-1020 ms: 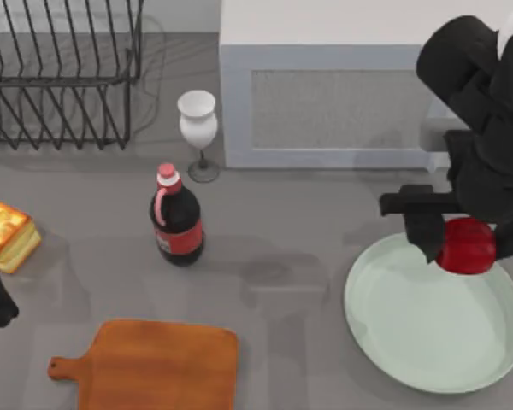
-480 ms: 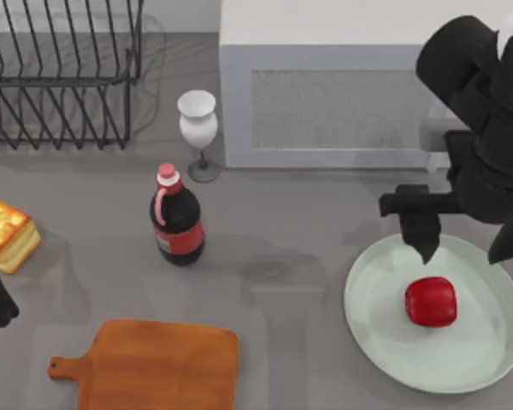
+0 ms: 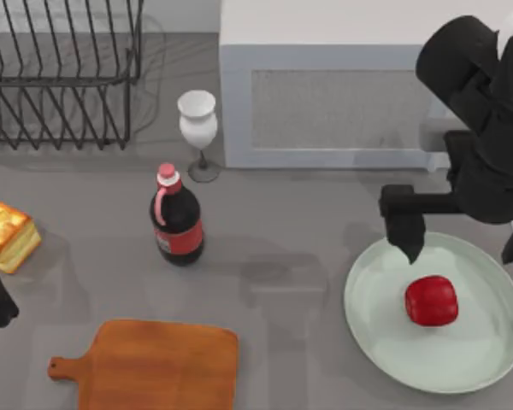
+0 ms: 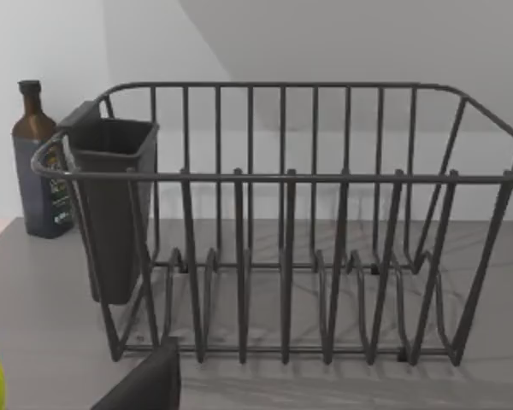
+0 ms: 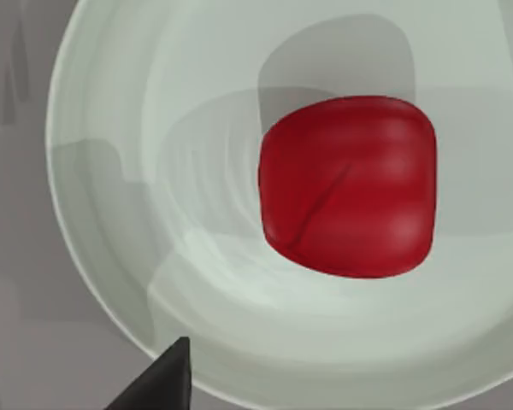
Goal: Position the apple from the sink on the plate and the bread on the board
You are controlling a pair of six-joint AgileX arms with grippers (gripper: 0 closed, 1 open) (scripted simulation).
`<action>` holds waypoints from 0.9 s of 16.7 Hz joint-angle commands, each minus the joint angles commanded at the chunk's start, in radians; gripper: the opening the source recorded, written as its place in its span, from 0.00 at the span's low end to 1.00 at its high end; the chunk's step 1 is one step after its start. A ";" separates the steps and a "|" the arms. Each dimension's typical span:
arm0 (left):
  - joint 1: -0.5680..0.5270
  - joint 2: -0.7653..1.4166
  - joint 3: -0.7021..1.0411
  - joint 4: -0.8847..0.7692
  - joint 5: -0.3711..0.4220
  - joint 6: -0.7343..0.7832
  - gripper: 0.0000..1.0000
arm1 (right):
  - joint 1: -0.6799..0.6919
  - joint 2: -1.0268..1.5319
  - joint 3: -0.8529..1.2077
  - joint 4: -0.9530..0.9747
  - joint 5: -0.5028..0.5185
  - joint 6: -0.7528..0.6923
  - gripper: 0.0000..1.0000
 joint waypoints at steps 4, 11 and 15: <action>0.000 0.000 0.000 0.000 0.000 0.000 1.00 | -0.005 -0.008 -0.009 0.008 0.000 -0.003 1.00; 0.000 0.000 0.000 0.000 0.000 0.000 1.00 | -0.102 -0.342 -0.279 0.251 0.000 -0.103 1.00; 0.000 0.000 0.000 0.000 0.000 0.000 1.00 | -0.198 -0.729 -0.552 0.494 0.000 -0.203 1.00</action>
